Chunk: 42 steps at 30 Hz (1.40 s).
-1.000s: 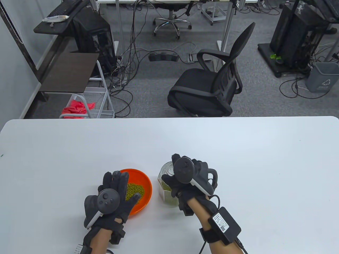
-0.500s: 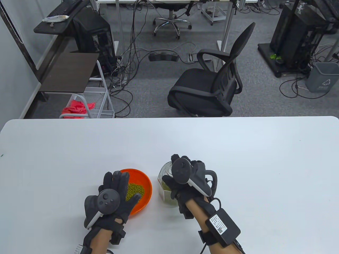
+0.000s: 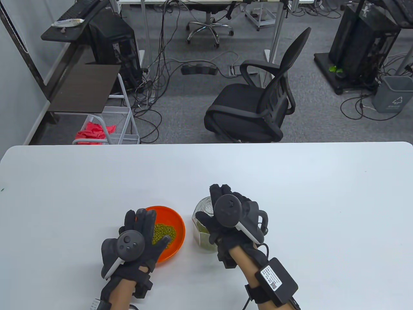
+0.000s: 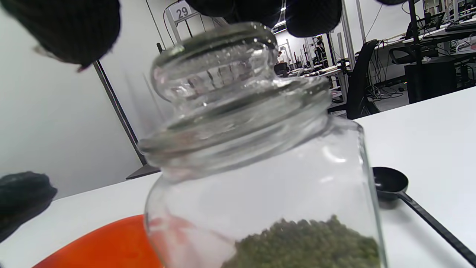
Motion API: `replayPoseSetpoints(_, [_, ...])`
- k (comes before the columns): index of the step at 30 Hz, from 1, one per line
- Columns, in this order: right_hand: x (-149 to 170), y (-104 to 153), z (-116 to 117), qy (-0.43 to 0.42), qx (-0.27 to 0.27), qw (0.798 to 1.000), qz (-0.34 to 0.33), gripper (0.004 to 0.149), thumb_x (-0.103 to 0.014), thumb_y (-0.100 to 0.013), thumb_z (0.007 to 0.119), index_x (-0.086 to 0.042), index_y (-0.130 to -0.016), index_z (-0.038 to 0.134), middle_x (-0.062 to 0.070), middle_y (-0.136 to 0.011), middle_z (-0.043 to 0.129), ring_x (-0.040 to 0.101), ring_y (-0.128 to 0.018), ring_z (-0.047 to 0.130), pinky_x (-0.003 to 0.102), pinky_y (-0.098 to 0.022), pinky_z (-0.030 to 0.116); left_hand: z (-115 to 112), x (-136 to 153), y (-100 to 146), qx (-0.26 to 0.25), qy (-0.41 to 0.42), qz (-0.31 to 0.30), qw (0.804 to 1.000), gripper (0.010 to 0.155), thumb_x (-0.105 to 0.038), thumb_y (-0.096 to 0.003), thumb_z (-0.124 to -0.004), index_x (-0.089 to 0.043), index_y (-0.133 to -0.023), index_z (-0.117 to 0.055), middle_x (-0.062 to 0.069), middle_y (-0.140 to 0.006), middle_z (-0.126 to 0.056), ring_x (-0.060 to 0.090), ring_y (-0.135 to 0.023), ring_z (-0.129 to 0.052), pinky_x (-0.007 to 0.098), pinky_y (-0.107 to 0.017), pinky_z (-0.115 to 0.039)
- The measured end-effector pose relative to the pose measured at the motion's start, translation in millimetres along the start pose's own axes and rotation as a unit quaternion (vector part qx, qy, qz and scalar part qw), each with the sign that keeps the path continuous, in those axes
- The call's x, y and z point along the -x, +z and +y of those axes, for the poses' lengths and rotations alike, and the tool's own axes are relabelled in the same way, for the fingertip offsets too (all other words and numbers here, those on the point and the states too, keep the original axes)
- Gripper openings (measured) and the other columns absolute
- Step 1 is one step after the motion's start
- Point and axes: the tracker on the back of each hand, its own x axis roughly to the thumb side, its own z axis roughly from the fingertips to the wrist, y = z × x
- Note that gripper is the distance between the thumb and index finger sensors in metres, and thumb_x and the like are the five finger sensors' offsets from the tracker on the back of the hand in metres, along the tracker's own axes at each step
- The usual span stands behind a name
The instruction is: Portion mung beans with measuring scoop (Bowl in hand)
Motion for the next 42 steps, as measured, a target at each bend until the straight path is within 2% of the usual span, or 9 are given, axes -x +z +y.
replayPoseSetpoints(14, [1.1,14.2,-22.0,-0.025,0.032,0.999,-0.013,0.08,-0.054,-0.042,0.08,-0.02,-0.108,0.051,0.02,-0.113,0.044,0.053,-0.105,0.044,0.081,-0.065,0.029,2.1,0.4,0.3,-0.001,0.003,0.001,1.0,0.088,-0.072,-0.0485,-0.064,-0.031,-0.115,-0.024,0.006,-0.117,-0.021,0.05,-0.112,-0.02,0.075,-0.073,-0.038])
replayPoseSetpoints(31, [37.3,24.4,-58.2,-0.016,0.081,0.996,0.028,0.079,-0.054,-0.042,0.08,-0.021,-0.107,0.052,0.02,-0.113,0.045,0.054,-0.105,0.044,0.082,-0.065,0.028,2.4,0.4,0.2,0.0,0.005,0.0,1.0,0.088,-0.072,-0.0486,-0.064,-0.031,-0.115,-0.024,0.006,-0.117,-0.021,0.05,-0.111,-0.019,0.075,-0.073,-0.038])
replayPoseSetpoints(42, [59.2,31.2,-63.4,0.0,0.092,0.994,0.054,0.078,-0.054,-0.042,0.08,-0.021,-0.107,0.053,0.02,-0.113,0.046,0.054,-0.104,0.044,0.082,-0.065,0.028,1.4,-0.8,0.4,0.0,0.002,-0.002,1.0,0.088,-0.072,-0.0486,-0.064,-0.031,-0.115,-0.025,0.006,-0.117,-0.021,0.051,-0.111,-0.019,0.075,-0.073,-0.038])
